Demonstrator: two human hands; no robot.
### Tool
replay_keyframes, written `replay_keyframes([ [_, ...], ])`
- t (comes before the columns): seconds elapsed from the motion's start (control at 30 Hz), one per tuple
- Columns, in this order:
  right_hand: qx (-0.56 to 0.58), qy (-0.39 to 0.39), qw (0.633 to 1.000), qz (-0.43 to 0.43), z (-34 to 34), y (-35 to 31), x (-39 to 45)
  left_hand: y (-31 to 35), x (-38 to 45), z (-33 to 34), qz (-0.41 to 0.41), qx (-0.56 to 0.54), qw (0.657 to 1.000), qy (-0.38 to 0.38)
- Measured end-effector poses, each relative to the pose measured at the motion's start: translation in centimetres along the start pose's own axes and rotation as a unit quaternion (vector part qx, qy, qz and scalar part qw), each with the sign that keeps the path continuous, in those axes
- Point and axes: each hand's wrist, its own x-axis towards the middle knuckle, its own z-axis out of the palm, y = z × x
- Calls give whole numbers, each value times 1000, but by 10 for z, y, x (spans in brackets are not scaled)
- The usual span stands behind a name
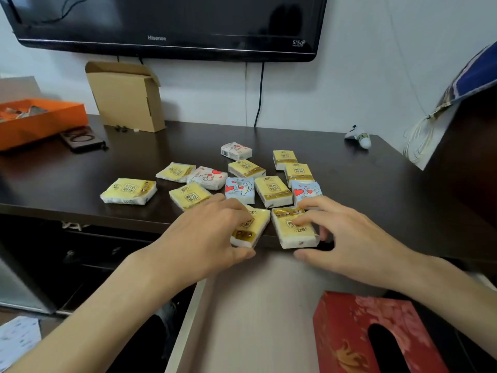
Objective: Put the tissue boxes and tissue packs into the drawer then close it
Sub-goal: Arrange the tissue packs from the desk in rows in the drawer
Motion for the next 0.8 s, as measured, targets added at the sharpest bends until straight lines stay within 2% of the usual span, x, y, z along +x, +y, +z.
replay_keyframes([
  [0.13, 25, -22, 999, 17, -8, -3, 7, 0, 1, -2, -11, -8, 1000, 8],
  [0.3, -32, -16, 998, 52, -10, -9, 11, 0, -1, 0, -21, -31, 999, 7],
  [0.43, -63, -12, 997, 45, -9, -12, 11, 0, -3, 2, -17, -36, 999, 11],
  [0.8, -4, 9, 999, 50, -13, -37, -38, 11, -23, -5, -7, -124, 991, 52],
])
